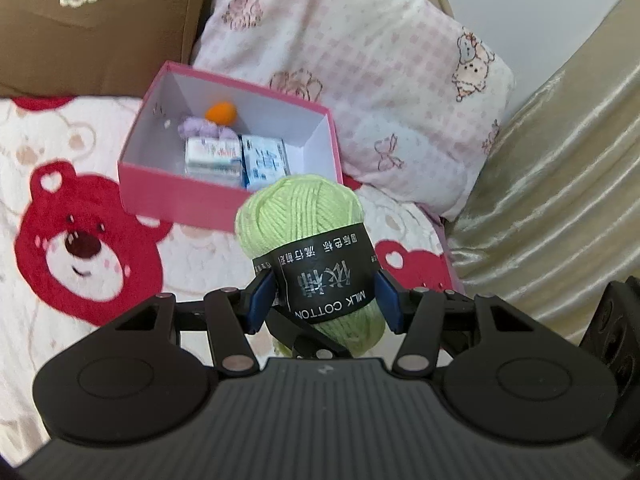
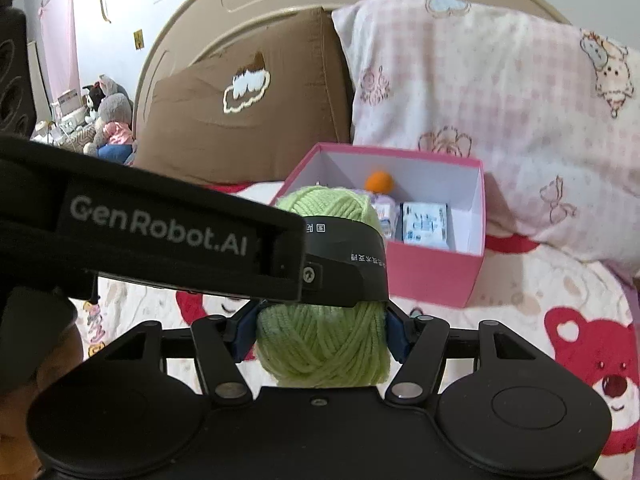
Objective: Organize objects
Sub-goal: 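Lift the green yarn ball with the left gripper and carry it over the pink box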
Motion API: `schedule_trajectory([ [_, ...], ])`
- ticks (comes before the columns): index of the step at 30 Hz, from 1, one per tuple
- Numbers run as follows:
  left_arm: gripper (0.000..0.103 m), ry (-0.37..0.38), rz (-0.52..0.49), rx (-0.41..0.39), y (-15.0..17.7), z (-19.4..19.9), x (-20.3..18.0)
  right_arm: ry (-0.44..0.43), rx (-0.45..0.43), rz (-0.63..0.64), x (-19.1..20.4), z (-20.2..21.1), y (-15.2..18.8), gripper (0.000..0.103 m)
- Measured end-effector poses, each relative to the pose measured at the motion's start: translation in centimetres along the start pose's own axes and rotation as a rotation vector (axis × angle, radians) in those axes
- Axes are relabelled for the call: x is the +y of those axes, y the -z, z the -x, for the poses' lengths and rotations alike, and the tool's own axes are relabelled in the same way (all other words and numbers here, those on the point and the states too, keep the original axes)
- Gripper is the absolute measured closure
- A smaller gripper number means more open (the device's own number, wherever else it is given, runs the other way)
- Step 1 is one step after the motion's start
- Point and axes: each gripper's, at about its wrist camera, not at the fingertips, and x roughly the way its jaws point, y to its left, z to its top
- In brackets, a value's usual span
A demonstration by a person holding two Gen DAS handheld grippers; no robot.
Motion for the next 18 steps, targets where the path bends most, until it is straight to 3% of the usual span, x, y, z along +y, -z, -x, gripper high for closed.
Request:
schedule_trajectory([
  [5,0.051,-0.02,-0.024,-0.063,-1.5,1.1,-0.5,-0.016,-0.023,0.027,0.3,0.0,-2.3,0.036],
  [15,0.05,0.044,-0.042,-0.044,-7.6,-0.1,0.0,0.056,-0.051,0.055,0.4,-1.5,-6.8,0.036],
  [18,0.05,0.051,-0.082,-0.044,-9.1,-0.4,0.1,0.047,-0.04,0.0,-0.1,-2.0,-8.4,0.036],
])
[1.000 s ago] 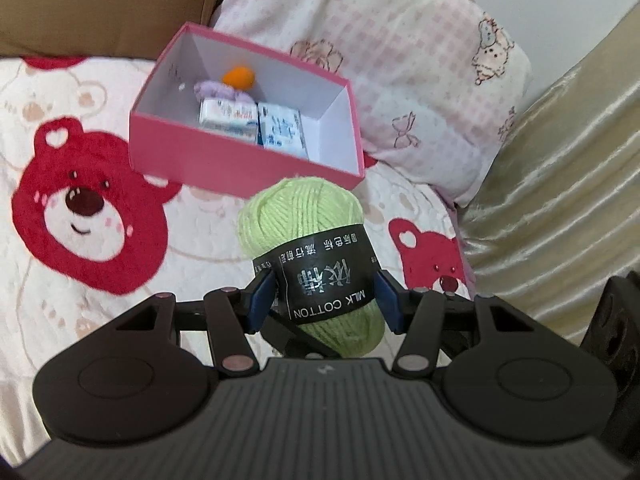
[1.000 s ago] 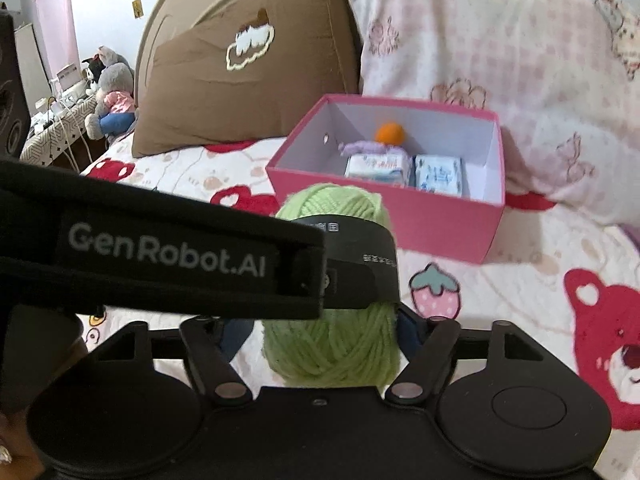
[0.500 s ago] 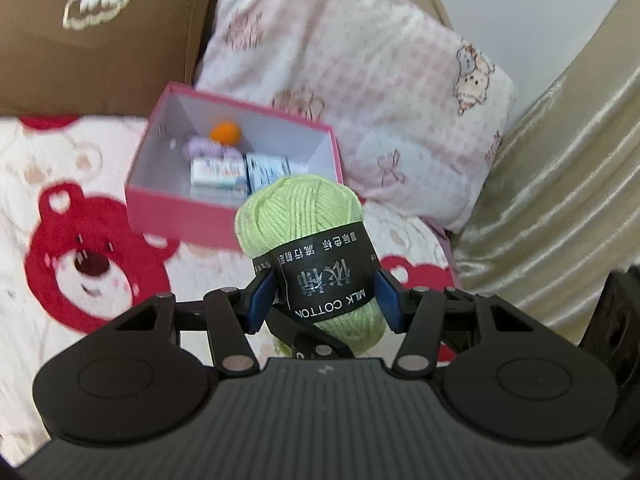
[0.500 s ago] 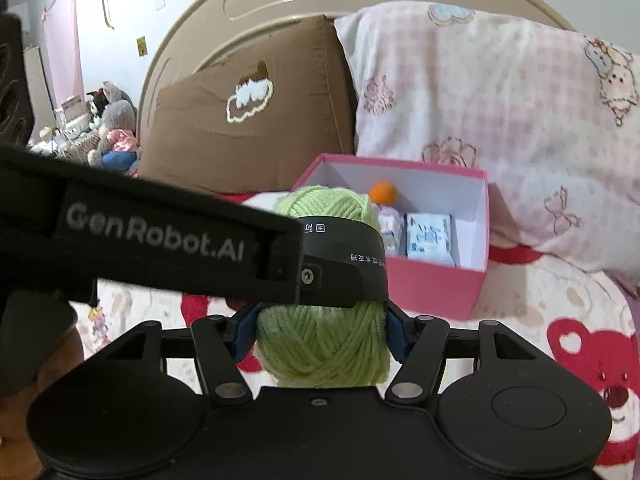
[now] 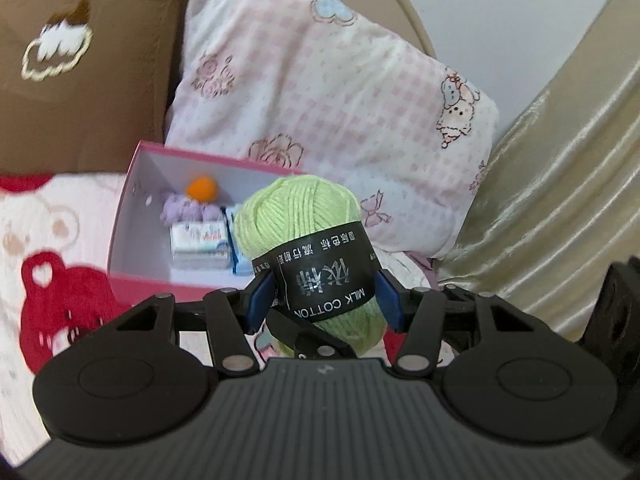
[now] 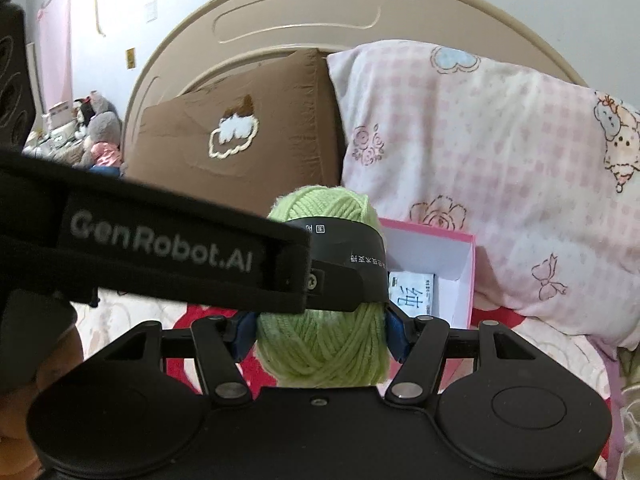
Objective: Organize objects
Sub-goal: 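Lift the green yarn ball with the left gripper and carry it over the pink box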
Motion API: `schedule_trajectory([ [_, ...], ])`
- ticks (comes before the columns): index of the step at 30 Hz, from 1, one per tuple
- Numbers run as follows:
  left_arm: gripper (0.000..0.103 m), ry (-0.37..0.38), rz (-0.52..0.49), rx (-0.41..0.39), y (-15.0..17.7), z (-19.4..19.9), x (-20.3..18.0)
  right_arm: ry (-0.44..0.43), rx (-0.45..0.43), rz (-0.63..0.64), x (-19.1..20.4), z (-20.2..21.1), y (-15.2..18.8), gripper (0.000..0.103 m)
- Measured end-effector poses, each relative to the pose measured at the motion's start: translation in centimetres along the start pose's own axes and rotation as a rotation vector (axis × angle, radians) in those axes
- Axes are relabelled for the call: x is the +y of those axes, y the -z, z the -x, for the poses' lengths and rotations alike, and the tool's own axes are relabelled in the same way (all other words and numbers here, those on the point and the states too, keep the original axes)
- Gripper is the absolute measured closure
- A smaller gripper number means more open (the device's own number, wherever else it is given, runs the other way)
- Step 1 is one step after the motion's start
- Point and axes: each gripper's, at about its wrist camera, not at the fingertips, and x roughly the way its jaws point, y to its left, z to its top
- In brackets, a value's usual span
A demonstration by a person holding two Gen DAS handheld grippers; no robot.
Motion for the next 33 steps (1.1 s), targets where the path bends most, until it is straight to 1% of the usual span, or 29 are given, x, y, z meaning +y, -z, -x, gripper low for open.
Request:
schedule_trajectory([
  [3,0.05,0.044,0.001,0.007,-1.3,-0.7,0.9,-0.013,0.008,-0.043,-0.8,-0.3,-1.2,0.036],
  [4,0.05,0.066,0.013,0.013,-1.8,-1.1,1.3,-0.003,0.005,-0.033,-0.8,-0.5,-1.5,0.036],
  [6,0.05,0.104,0.03,0.019,-2.6,-1.8,1.9,0.046,-0.024,0.031,-0.6,-0.8,-1.8,0.036],
  [7,0.05,0.108,0.025,0.019,-3.0,-2.2,2.0,0.076,-0.042,0.073,-0.3,-1.1,-1.9,0.036],
  [9,0.049,0.113,0.008,0.018,-3.7,-3.0,2.2,0.104,-0.054,0.111,-0.3,-1.8,-2.0,0.036],
  [11,0.049,0.123,0.0,0.021,-4.2,-3.9,2.5,0.114,-0.053,0.103,-0.9,-2.5,-2.5,0.036],
  [15,0.049,0.147,0.015,0.037,-4.9,-6.0,3.4,0.128,-0.029,0.107,-1.8,-4.2,-3.2,0.036],
  [18,0.049,0.157,0.016,0.052,-5.6,-7.7,3.8,0.136,-0.005,0.088,-2.4,-5.4,-3.6,0.036],
  [21,0.049,0.178,0.017,0.053,-6.4,-9.2,4.2,0.12,0.001,0.037,-3.7,-6.4,-4.1,0.036],
  [23,0.049,0.188,0.021,0.069,-6.9,-10.5,4.6,0.114,0.007,0.017,-4.7,-7.2,-4.3,0.036],
  [27,0.049,0.206,0.054,0.093,-7.2,-12.9,5.8,0.126,0.031,0.022,-5.8,-9.3,-4.3,0.036],
  [29,0.049,0.21,0.081,0.1,-7.1,-14.0,6.6,0.12,0.046,-0.014,-6.6,-10.2,-4.2,0.036],
  [31,0.049,0.22,0.107,0.092,-6.8,-14.6,7.4,0.096,0.06,-0.058,-7.2,-11.0,-3.9,0.036],
  [33,0.049,0.234,0.129,0.091,-6.6,-15.1,8.1,0.098,0.058,-0.054,-7.3,-11.4,-3.7,0.036],
])
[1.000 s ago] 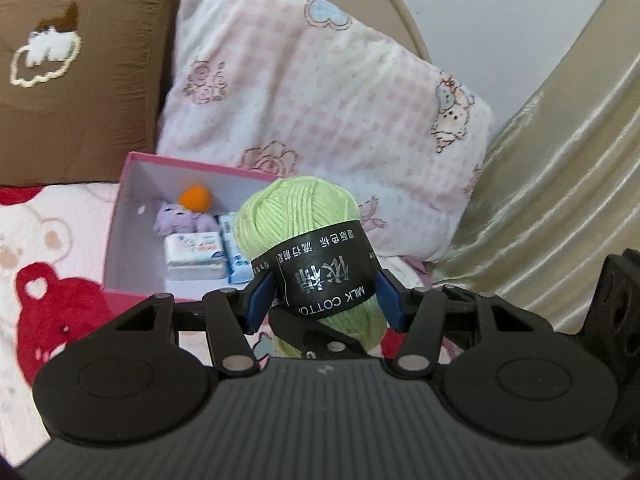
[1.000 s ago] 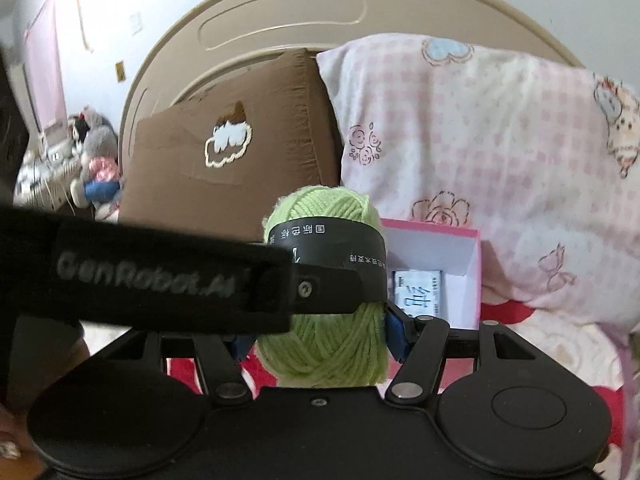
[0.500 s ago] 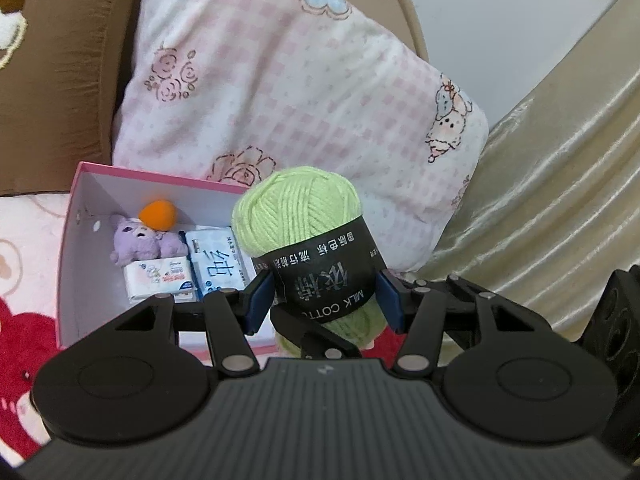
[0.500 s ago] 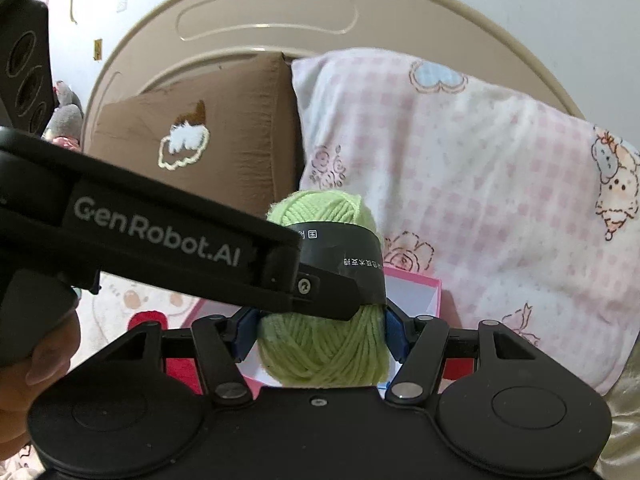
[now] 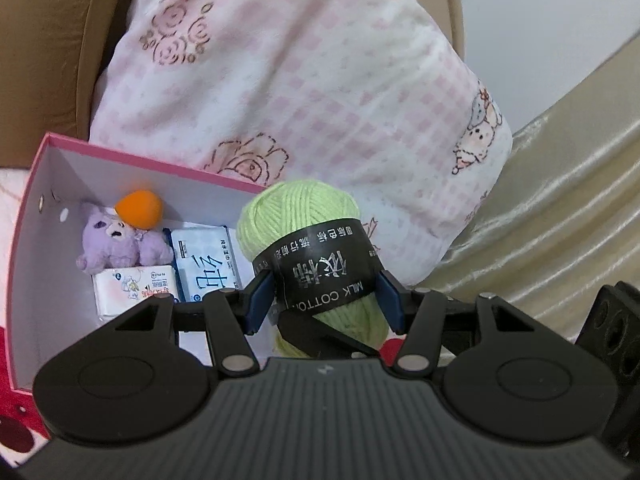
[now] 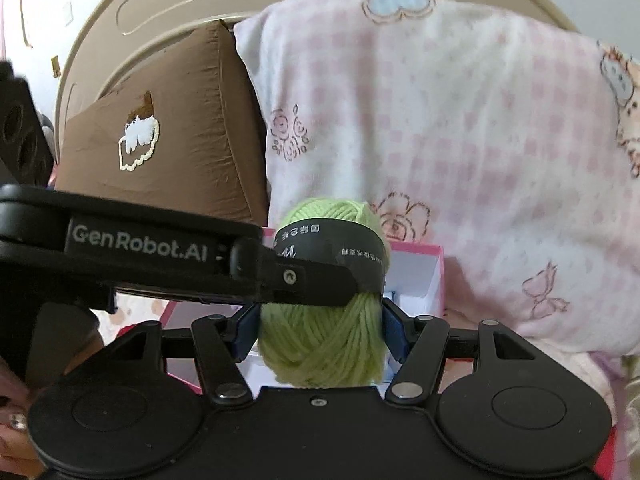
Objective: Organize objects
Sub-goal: 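Lift the green yarn ball with the left gripper and carry it over the pink box, then lower the yarn ball into the box beside the purple plush and open the left gripper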
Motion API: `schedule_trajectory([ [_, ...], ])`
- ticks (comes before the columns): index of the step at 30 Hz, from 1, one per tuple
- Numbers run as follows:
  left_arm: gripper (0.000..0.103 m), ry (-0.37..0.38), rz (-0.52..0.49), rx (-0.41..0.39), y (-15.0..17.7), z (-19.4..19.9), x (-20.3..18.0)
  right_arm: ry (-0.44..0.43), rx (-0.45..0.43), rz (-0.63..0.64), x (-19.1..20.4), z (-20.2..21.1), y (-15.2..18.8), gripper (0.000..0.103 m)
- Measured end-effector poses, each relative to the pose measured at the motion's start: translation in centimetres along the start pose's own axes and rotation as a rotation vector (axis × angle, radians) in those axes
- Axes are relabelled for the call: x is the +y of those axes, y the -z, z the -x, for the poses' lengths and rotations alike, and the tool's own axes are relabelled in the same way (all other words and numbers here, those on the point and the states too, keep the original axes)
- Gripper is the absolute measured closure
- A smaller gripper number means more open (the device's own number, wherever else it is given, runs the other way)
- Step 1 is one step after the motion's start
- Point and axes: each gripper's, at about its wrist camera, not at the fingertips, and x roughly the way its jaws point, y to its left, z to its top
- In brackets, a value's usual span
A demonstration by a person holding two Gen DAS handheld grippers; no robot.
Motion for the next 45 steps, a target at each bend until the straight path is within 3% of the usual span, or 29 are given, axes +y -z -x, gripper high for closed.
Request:
schedule_trajectory([
  [16,0.048,0.029,0.043,0.001,0.7,-1.7,3.2,0.033,0.036,0.106,0.4,-2.7,1.1,0.036],
  [21,0.048,0.017,0.053,0.01,0.7,-2.8,4.6,0.039,0.038,0.226,1.1,-4.2,1.8,0.036],
  [27,0.048,-0.067,-0.022,0.064,-0.1,-6.0,5.2,0.008,0.057,0.125,-0.7,-7.5,2.5,0.036],
  [34,0.048,-0.139,-0.025,0.113,-1.0,-8.2,6.8,0.012,0.087,0.087,-0.9,-11.1,2.5,0.036],
  [38,0.049,-0.16,-0.032,0.13,-1.3,-9.0,7.2,0.014,0.144,0.077,-1.1,-12.7,1.5,0.036],
  [43,0.052,-0.182,-0.041,0.144,-1.3,-10.2,7.5,0.026,0.155,0.081,-1.5,-13.5,2.0,0.036],
  [45,0.055,-0.193,-0.063,0.159,-1.2,-10.6,7.4,0.006,0.167,0.04,-2.1,-13.8,2.2,0.032],
])
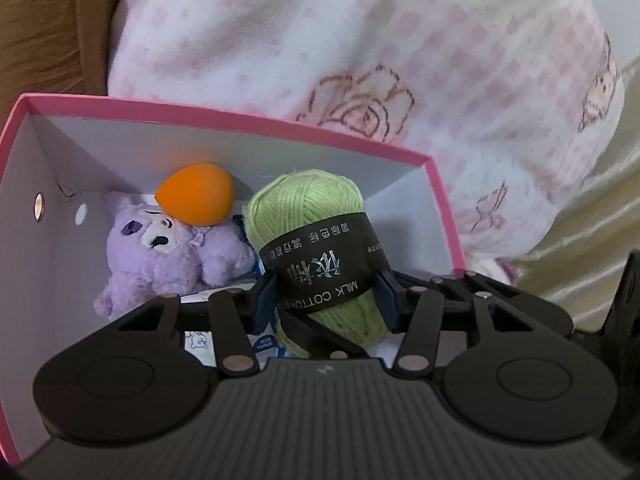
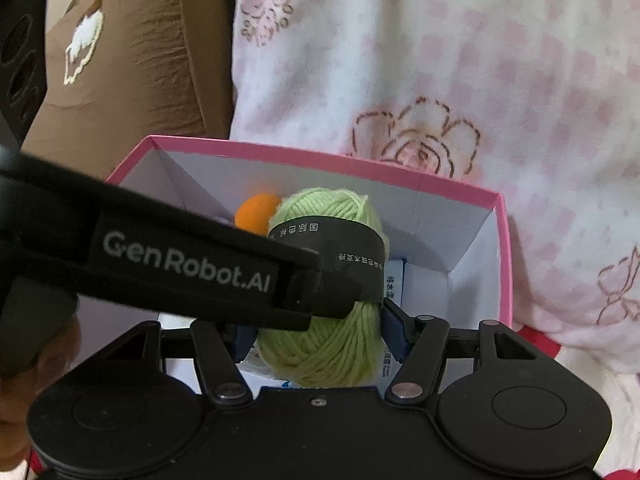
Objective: Organize objects
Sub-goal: 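Lower the yarn ball into the box beside the purple plush and open the left gripper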
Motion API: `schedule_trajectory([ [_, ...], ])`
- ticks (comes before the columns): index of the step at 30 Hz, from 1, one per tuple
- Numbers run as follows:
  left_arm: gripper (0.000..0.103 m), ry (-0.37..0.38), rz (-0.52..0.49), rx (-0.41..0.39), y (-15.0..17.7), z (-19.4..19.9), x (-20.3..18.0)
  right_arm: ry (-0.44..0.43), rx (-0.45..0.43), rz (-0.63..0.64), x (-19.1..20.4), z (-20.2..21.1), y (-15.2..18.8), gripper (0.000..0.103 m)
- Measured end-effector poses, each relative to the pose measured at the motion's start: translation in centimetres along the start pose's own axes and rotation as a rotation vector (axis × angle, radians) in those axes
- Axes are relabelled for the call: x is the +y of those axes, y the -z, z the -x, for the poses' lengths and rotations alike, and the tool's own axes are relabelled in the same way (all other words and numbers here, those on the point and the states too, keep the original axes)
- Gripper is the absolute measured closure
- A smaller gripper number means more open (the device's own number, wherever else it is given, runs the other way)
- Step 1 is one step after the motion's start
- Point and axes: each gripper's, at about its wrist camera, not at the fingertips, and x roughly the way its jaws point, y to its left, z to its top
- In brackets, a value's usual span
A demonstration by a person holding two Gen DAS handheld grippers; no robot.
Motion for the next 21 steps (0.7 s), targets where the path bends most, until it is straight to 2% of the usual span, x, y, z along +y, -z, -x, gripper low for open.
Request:
schedule_trajectory([
  [3,0.055,-0.016,-0.01,0.004,0.1,-0.6,0.0,-0.039,0.005,-0.06,-1.2,0.2,0.4,0.031],
  [8,0.055,-0.014,-0.033,-0.016,-0.3,-0.8,-0.5,0.002,-0.053,0.027,-0.7,2.3,0.6,0.032],
  [9,0.055,-0.009,-0.034,-0.017,-0.4,-0.9,-0.6,0.015,-0.056,0.053,-0.4,2.5,0.6,0.04],
  [12,0.055,-0.002,-0.029,-0.016,-0.7,-1.3,-0.8,0.013,-0.035,0.092,0.0,2.2,0.4,0.053],
  [16,0.057,-0.013,-0.014,-0.01,-0.3,-0.7,-0.8,0.048,-0.037,0.106,0.0,1.4,0.2,0.057],
  [18,0.066,-0.022,-0.029,-0.023,-0.1,0.1,-1.1,0.055,-0.047,0.089,-0.2,1.3,0.0,0.057],
  [21,0.068,-0.032,-0.029,-0.016,-0.2,0.1,-1.0,0.0,-0.077,0.028,-1.1,1.6,0.5,0.057],
])
